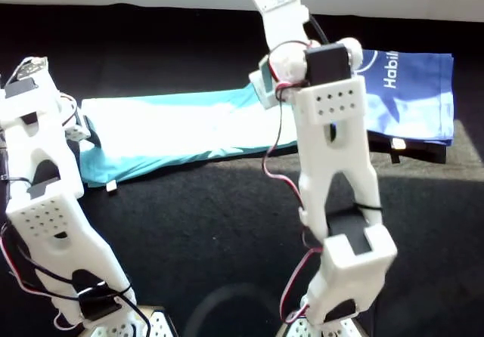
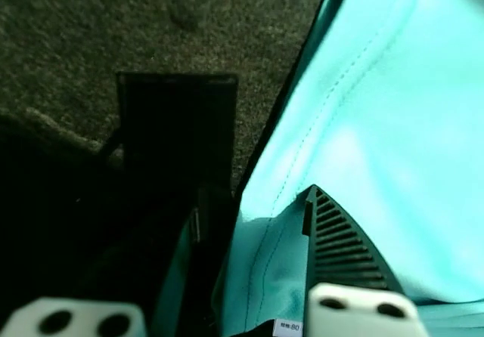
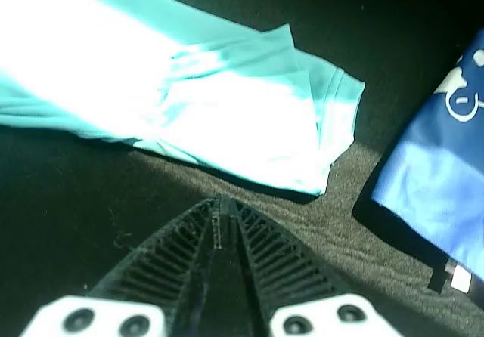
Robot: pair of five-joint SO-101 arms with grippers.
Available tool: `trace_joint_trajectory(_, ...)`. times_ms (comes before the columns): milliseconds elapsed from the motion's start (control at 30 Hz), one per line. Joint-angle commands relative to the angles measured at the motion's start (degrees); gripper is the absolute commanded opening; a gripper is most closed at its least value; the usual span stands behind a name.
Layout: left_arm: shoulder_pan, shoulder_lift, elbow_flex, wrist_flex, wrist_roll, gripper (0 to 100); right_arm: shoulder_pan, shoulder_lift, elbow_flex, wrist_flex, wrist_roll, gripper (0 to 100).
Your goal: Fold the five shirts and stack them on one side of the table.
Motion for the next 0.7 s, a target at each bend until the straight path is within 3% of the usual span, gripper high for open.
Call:
trace_joint_trajectory(0,2.2,3.0,-8.1,3.1,0.3,21,0.7,-13.0,13.8,0.2,-0.2,0.7)
trace_joint_trajectory(300,4.4,14.6,-21.7,12.7,0.4,21,1.1,-30.9,31.6,0.1,-0.2,0.7)
trace_joint_trajectory(567,9.2,20.5,-31.8,24.0,0.5,21,13.8,-37.2,48.4,-9.5,-0.2,0.7)
trace_joint_trajectory(667,8.3,21.9,-31.7,24.1,0.3,11,16.9,-41.1,56.3,-12.4,-0.2,0.7)
